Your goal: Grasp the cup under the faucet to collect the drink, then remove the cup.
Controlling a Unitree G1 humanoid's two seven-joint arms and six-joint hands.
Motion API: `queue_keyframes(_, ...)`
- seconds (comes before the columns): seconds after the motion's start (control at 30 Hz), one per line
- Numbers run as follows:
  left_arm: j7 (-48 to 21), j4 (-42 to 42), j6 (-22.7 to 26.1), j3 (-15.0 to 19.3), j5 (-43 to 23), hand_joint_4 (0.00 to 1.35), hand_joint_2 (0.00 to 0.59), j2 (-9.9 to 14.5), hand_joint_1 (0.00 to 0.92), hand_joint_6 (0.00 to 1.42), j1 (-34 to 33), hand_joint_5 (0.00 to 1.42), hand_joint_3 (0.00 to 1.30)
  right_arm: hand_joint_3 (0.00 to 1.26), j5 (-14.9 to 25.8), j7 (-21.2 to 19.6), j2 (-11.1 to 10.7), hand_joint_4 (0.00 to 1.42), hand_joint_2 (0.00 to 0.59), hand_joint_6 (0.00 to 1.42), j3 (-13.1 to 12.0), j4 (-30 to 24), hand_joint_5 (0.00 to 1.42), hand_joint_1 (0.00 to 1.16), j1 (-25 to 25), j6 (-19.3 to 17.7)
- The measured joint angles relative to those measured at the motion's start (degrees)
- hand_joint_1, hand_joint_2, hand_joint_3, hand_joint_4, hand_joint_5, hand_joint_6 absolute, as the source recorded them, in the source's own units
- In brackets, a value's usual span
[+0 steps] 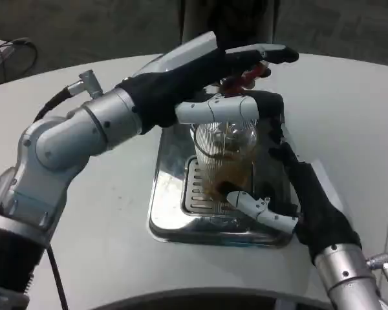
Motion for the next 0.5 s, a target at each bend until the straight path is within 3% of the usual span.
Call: queue_keyframes(0.5, -0.4, 0.7, -0.4, 0.1, 0.0, 0.10, 0.000, 0.2, 0.000, 0.10, -0.8, 0.16, 0.18, 0.00, -0.4, -3.3, 0.4, 0.01, 0.213, 0.00, 1.4, 6.1, 0.00, 0.68, -4.9, -1.7)
